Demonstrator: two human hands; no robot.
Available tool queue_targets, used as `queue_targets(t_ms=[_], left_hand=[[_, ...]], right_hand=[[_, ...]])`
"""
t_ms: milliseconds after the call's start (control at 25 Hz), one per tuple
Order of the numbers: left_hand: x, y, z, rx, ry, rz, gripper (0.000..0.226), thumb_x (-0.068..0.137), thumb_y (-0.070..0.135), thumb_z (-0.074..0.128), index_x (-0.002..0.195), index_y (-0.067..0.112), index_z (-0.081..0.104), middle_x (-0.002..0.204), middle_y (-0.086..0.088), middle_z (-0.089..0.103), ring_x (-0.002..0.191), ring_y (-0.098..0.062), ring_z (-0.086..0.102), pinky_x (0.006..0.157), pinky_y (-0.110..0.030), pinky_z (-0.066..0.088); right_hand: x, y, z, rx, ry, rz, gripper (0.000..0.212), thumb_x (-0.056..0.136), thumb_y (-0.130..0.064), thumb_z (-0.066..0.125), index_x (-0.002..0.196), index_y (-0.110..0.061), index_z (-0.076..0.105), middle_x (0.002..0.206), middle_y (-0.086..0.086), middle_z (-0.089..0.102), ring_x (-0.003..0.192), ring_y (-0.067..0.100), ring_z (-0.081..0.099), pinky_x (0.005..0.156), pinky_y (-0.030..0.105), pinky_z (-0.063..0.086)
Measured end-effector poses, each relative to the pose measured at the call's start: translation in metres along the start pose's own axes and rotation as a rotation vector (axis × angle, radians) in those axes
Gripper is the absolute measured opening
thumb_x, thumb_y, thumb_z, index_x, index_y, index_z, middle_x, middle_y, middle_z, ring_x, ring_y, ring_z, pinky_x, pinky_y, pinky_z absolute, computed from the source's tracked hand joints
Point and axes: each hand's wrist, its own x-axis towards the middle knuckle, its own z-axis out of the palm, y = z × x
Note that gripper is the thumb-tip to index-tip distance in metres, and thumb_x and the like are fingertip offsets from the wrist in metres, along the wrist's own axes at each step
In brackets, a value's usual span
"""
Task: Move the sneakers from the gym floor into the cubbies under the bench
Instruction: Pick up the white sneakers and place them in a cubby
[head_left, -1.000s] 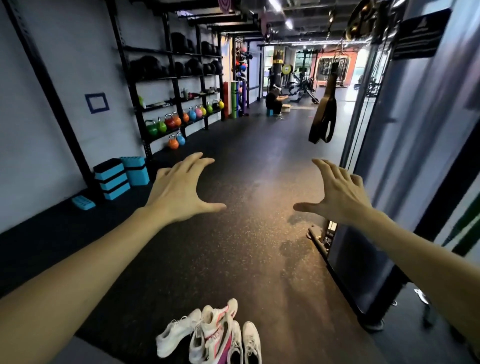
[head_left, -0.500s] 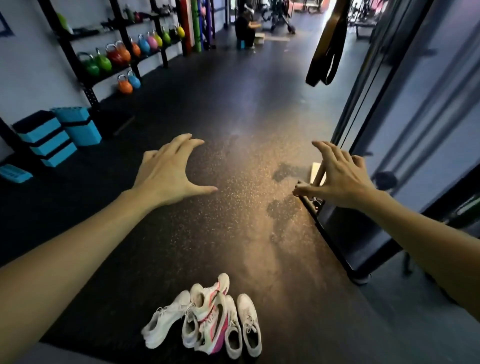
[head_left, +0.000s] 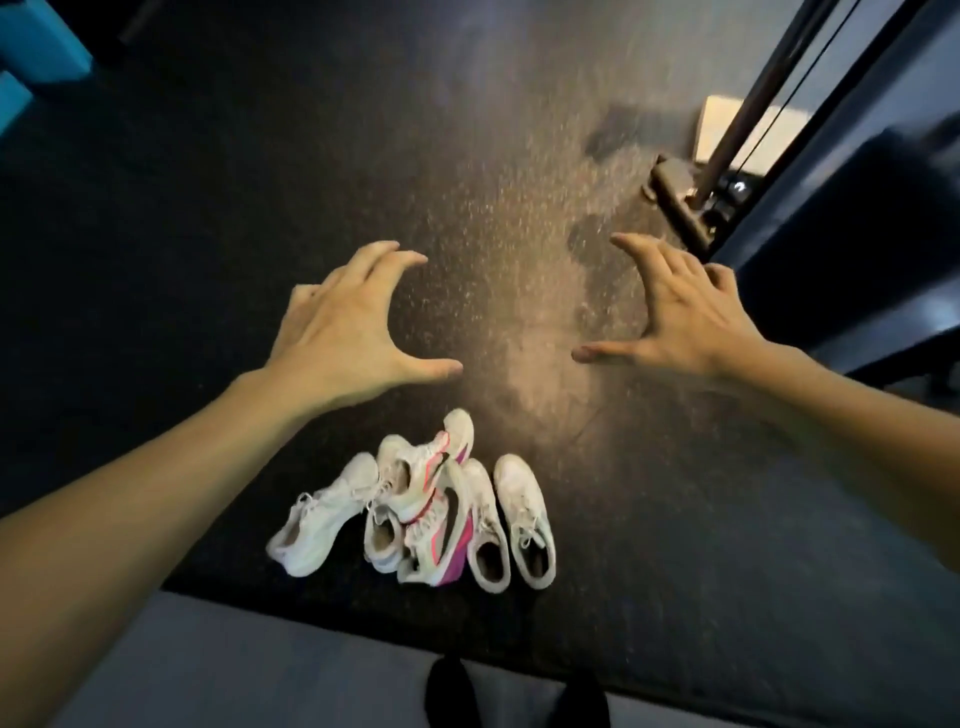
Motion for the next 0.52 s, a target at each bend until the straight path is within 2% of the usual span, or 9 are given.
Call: queue_targets(t_ms=[280, 400, 520], left_hand=[[-0.020, -0.016, 0.252, -0.113, -0.206, -0.027, 0.102, 0.052, 0.078, 0.065, 0.138, 0.037, 0.027, 0.149, 0.015, 0.023, 0.132, -0.012, 0.033, 0.100, -0.044, 0.032], [-0.051, -0.016, 0.358, -0.171, -0.305, -0.031, 0.100, 0.052, 0.076, 0.068, 0.135, 0.037, 0.030, 0.143, 0.016, 0.032, 0.127, -0.012, 0.037, 0.098, -0.040, 0.035], [-0.085, -0.016, 0.447, -0.206, -0.413, -0.054, 0.103, 0.052, 0.075, 0.068, 0.137, 0.033, 0.029, 0.144, 0.015, 0.033, 0.128, -0.012, 0.038, 0.101, -0.037, 0.036]], right_hand=[[-0.026, 0.054, 0.241, 0.072, -0.190, 0.039, 0.113, 0.057, -0.085, 0.053, 0.145, -0.027, 0.013, 0.153, -0.001, 0.023, 0.138, 0.021, 0.024, 0.110, 0.050, 0.017], [-0.061, 0.068, 0.342, 0.095, -0.292, 0.066, 0.111, 0.059, -0.083, 0.056, 0.145, -0.029, 0.011, 0.153, -0.002, 0.023, 0.137, 0.019, 0.025, 0.109, 0.047, 0.016], [-0.105, 0.078, 0.426, 0.139, -0.390, 0.072, 0.108, 0.060, -0.080, 0.059, 0.144, -0.029, 0.013, 0.149, -0.005, 0.028, 0.134, 0.018, 0.029, 0.108, 0.045, 0.018]])
